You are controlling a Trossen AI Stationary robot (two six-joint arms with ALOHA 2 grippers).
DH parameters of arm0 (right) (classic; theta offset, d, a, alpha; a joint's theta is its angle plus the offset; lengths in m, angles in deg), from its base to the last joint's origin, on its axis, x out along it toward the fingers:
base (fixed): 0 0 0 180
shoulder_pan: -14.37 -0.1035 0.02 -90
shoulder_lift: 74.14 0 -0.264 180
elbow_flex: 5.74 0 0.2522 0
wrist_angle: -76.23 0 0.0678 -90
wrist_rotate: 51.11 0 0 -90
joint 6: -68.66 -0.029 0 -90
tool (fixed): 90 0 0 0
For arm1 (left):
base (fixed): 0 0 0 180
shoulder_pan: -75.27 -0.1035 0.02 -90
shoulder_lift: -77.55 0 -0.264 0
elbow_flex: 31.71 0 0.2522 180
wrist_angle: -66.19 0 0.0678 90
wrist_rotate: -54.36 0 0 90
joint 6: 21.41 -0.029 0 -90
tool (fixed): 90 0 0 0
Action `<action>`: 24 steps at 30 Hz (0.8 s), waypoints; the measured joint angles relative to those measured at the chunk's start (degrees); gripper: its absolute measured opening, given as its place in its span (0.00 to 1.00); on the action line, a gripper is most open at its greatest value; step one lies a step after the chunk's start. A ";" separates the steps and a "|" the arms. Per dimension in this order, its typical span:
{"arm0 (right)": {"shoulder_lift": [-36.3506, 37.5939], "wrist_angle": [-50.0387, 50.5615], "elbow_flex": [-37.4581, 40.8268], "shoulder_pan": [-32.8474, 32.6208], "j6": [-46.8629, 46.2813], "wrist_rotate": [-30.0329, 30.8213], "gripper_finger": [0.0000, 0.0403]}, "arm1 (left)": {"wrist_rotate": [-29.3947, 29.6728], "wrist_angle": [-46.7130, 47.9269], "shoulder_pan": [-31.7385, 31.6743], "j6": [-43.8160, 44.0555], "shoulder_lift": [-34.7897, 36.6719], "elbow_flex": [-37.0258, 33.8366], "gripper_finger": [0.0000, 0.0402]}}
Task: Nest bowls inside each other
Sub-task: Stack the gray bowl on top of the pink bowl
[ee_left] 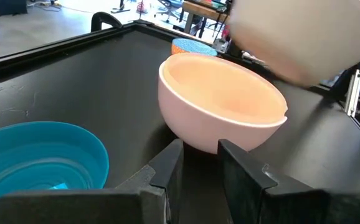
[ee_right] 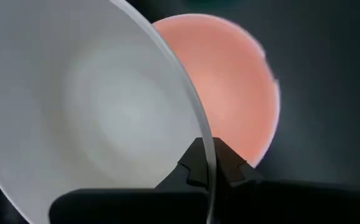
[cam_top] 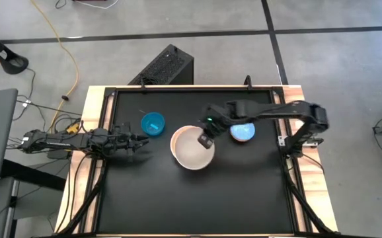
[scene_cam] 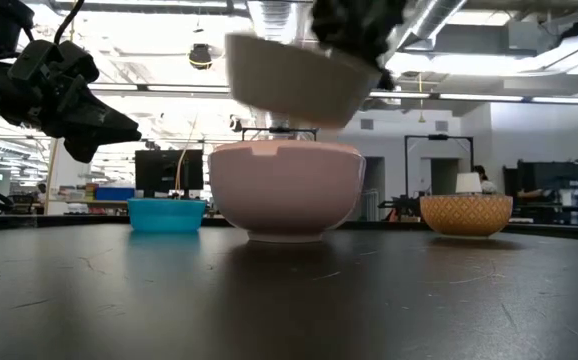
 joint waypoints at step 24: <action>-13.82 6.26 -10.23 8.18 8.99 -5.93 0.02 | -0.44 0.04 -0.01 -0.20 0.00 0.00 0.22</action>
